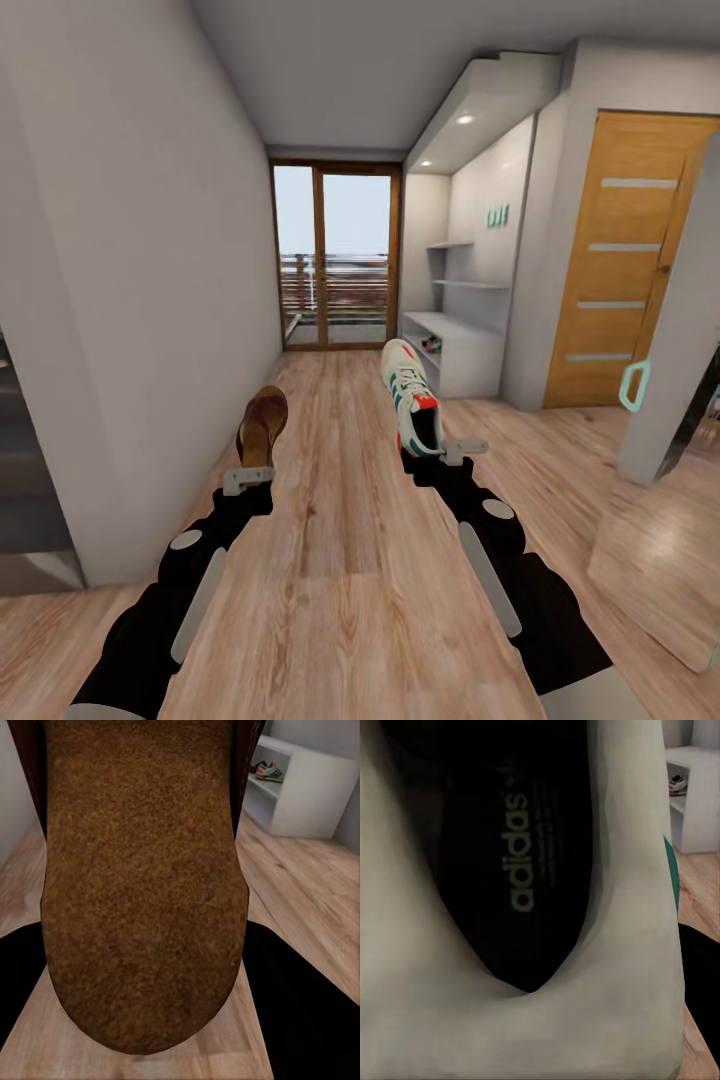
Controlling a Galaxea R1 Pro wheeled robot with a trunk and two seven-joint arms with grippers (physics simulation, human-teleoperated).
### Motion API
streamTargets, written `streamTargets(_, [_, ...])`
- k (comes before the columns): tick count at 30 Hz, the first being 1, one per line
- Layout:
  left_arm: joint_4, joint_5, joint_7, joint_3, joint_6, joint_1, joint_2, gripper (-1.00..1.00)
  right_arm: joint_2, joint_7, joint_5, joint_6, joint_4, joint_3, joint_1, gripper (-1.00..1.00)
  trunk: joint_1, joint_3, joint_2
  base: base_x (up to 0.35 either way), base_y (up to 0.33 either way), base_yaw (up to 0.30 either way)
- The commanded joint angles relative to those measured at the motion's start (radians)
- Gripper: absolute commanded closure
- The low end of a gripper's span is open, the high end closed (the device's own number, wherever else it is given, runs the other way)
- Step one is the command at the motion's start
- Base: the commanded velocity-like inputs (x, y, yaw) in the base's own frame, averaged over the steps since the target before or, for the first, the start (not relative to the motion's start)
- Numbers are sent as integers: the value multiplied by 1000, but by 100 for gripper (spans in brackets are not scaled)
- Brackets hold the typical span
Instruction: Pick up the two gym shoes and the two sandals from the corridor floor and place them onto the hallstand (shoe rack) in the corridor, making sure they are on the rack and not on the floor. Arrange them so the two gym shoes are next to each other and the two sandals are next to each other.
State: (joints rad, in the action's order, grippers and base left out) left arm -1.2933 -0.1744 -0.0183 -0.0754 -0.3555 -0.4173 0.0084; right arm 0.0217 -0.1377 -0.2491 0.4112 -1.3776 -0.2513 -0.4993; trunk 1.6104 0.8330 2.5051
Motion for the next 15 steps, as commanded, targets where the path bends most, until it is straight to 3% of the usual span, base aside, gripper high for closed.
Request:
streamTargets(1, [-1, -8, -3, -1, -5, 0, 1, 100, 0, -10, -10, 4, -1, -2, -1, 100, 0, 1, 1, 346, 0, 0])
streamTargets(15, [-1, -8, -3, -1, -5, -1, 1, 100, 0, -10, -10, 3, -1, -2, -1, 100, 0, 1, 1, 346, 0, 0])
